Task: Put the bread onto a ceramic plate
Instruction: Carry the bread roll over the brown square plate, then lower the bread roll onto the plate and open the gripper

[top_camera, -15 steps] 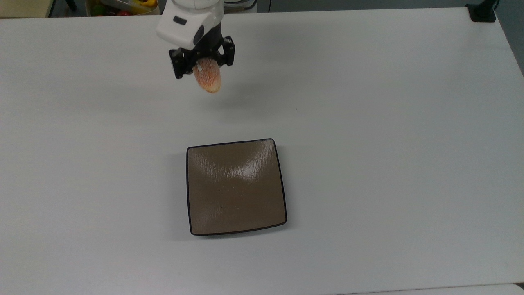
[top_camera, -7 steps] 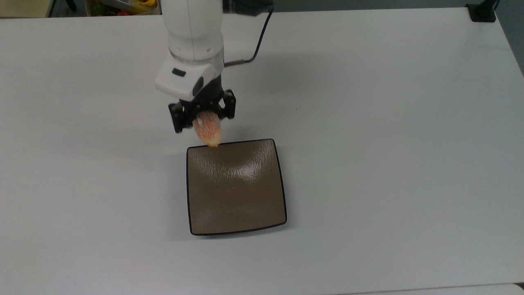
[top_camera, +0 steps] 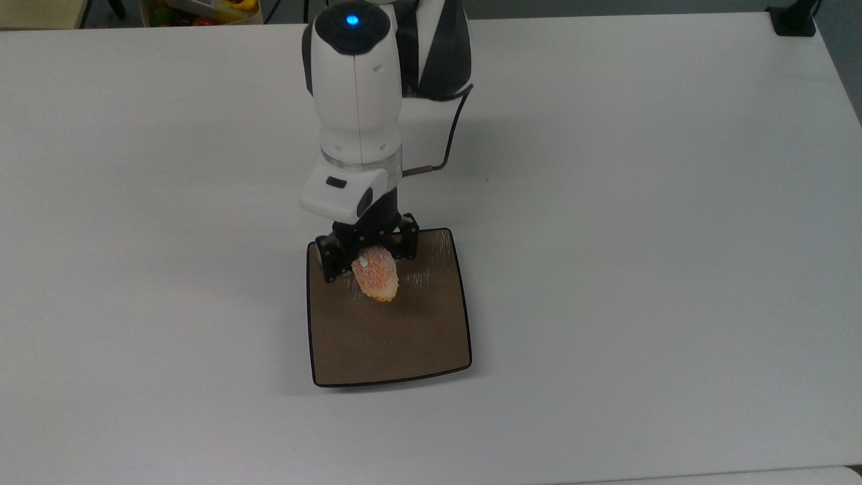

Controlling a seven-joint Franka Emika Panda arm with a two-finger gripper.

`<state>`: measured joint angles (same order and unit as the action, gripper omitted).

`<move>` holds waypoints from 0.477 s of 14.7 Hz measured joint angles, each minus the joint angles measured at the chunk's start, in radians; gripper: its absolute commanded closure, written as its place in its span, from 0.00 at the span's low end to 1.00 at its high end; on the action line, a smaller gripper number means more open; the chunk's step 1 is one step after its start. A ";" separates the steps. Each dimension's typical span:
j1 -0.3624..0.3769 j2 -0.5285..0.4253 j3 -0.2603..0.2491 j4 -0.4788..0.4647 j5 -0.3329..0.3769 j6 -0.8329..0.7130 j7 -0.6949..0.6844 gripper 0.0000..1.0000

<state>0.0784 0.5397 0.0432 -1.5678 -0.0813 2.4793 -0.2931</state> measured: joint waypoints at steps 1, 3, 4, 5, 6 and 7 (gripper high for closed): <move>0.003 0.018 0.000 0.001 0.000 0.030 0.005 0.94; 0.008 0.051 0.000 0.012 0.000 0.086 0.010 0.82; 0.010 0.069 0.000 0.022 0.000 0.110 0.019 0.70; 0.012 0.086 0.000 0.032 0.000 0.129 0.033 0.60; 0.013 0.100 0.000 0.043 0.000 0.141 0.043 0.46; 0.013 0.109 0.000 0.049 0.000 0.145 0.046 0.36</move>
<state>0.0913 0.6483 0.0429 -1.5189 -0.0813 2.6245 -0.2468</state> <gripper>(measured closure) 0.740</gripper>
